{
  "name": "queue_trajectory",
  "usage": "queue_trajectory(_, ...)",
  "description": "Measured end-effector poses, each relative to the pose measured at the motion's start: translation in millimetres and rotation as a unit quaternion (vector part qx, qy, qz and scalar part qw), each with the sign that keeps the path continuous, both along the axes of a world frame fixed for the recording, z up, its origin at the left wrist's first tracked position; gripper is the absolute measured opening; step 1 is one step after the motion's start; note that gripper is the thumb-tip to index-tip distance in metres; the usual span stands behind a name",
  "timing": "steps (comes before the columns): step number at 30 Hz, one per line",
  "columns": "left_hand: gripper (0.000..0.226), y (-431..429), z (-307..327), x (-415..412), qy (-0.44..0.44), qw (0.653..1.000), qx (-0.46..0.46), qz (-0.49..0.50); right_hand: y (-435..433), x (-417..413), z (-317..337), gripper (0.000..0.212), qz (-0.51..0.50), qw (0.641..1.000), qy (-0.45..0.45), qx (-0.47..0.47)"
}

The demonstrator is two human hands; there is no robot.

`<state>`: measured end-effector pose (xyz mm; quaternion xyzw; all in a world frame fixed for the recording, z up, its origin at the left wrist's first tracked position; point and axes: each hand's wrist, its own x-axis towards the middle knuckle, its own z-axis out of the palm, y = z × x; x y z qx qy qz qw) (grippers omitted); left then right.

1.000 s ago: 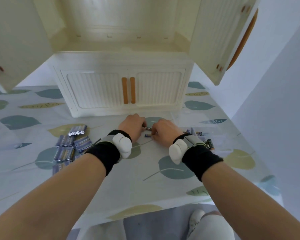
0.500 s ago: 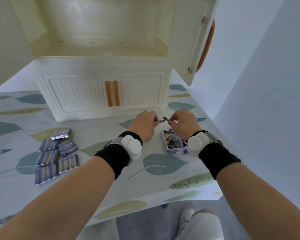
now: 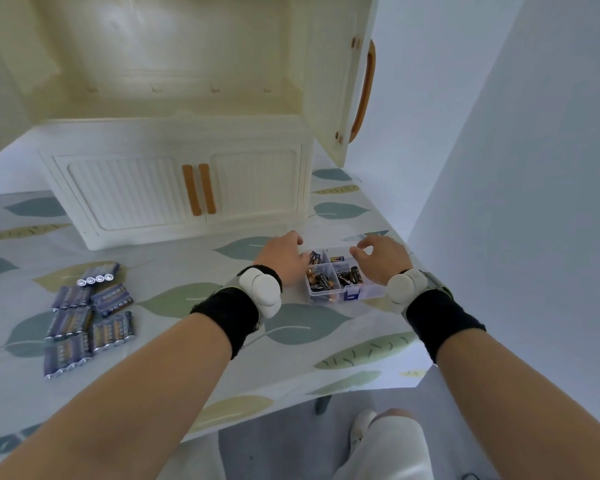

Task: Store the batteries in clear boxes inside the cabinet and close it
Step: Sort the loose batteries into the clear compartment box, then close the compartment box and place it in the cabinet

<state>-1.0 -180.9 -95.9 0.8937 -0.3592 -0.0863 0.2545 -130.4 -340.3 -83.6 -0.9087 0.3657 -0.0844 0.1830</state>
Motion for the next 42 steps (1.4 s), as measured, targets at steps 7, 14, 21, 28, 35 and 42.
queue_trajectory(7, 0.04, 10, 6, -5, 0.018, 1.0, 0.013, -0.002, 8, -1, 9, 0.053, 0.015, 0.998, 0.052, 0.028)
queue_trajectory(14, 0.04, 50, 12, -2, 0.016, 1.0, 0.019, 0.011, 43, 6, 16, 0.049, 0.062, 0.996, 0.057, 0.027)
queue_trajectory(21, 0.036, 112, 16, 6, 0.013, 0.998, 0.006, 0.067, 96, 29, 17, 0.047, 0.106, 0.994, 0.029, 0.025)
queue_trajectory(28, 0.058, 162, 22, 21, 0.043, 0.987, -0.047, 0.144, 139, 50, 3, 0.044, 0.135, 0.989, -0.037, 0.048)
queue_trajectory(35, 0.077, 178, 18, 31, 0.081, 0.985, -0.075, 0.136, 129, 44, -3, 0.052, 0.056, 0.954, -0.152, 0.251)
queue_trajectory(42, 0.046, 187, 15, 31, 0.056, 0.994, -0.061, 0.073, 121, 30, -8, 0.046, 0.072, 0.866, -0.193, 0.455)
